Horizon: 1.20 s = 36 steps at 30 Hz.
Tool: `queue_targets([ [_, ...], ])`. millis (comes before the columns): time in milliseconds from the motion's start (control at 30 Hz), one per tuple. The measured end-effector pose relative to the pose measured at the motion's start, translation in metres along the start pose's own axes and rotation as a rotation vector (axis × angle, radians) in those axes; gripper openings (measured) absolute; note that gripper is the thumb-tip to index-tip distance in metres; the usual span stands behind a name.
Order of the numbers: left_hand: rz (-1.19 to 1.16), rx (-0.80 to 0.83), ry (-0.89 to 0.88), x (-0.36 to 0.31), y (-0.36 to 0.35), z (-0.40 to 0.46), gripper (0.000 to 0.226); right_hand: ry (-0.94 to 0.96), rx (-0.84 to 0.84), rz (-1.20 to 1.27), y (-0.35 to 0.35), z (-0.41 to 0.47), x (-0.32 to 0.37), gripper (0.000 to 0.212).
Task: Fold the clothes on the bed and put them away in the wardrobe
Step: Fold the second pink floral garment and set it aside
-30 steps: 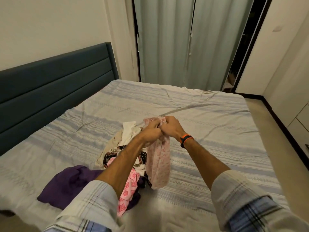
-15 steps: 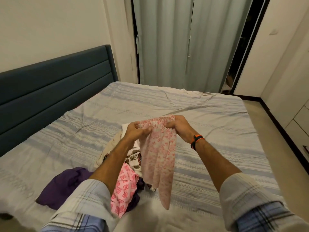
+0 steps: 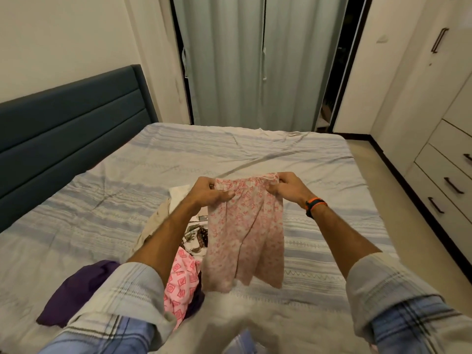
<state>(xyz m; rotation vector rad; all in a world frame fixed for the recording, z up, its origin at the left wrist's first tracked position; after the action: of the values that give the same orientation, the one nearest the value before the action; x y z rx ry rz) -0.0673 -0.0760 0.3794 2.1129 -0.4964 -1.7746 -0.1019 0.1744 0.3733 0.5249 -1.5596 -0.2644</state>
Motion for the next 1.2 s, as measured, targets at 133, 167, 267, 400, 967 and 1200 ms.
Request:
queue_targets([
  [133, 0.092, -0.003, -0.052, -0.005, -0.012, 0.003, 0.044, -0.054, -0.077, -0.111, 0.012, -0.010, -0.013, 0.025],
  [167, 0.147, -0.011, -0.070, -0.007, -0.018, 0.005, 0.046, -0.077, -0.078, -0.107, 0.015, -0.013, -0.016, 0.025],
  [267, 0.278, -0.062, -0.114, -0.019, -0.035, 0.000, 0.042, -0.152, -0.078, 0.044, 0.023, -0.026, -0.025, 0.013],
  [400, 0.381, -0.118, -0.159, -0.022, -0.055, 0.000, 0.031, -0.208, -0.047, 0.337, 0.028, -0.042, -0.034, 0.021],
  [967, 0.108, 0.249, -0.095, -0.020, -0.118, 0.000, 0.019, -0.343, -0.213, 0.460, 0.070, -0.092, -0.083, 0.009],
  [1200, 0.162, 0.360, -0.056, -0.016, -0.134, 0.011, 0.021, -0.399, -0.203, 0.443, 0.076, -0.095, -0.110, 0.026],
])
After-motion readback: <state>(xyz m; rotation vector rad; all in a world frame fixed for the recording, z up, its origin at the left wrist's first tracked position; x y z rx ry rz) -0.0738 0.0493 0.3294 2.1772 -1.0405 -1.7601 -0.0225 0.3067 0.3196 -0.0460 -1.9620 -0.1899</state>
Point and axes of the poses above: each hand's wrist, its own z-axis towards the middle knuckle, its own y-axis out of the back of the hand, x = y × z, the point moved 1 cm from there along z, towards the middle knuckle, and after that the axes turned 2 degrees about z, right-handed, at the moved point
